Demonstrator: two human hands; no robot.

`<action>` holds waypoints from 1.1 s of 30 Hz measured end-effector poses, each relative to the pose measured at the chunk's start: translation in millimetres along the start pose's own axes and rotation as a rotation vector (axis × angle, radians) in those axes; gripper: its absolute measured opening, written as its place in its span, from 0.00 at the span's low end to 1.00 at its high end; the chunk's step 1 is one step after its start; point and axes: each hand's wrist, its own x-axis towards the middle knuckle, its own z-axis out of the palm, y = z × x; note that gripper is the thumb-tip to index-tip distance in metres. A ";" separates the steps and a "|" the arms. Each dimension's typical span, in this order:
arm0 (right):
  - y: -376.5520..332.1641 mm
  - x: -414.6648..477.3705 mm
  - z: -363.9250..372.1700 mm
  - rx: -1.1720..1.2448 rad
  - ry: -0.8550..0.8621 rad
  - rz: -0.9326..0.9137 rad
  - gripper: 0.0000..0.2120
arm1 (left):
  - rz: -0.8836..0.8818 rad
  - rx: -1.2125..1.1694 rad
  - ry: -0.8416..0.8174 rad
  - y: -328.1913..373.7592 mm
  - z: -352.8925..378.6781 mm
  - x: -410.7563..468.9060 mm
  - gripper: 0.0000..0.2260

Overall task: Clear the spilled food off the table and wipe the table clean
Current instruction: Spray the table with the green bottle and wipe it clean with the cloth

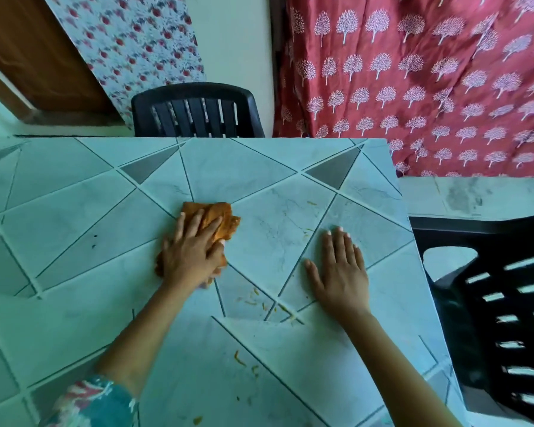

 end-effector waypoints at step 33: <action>-17.0 -35.3 1.7 0.014 -0.070 -0.221 0.40 | -0.103 -0.037 0.100 -47.6 -0.5 -140.6 0.26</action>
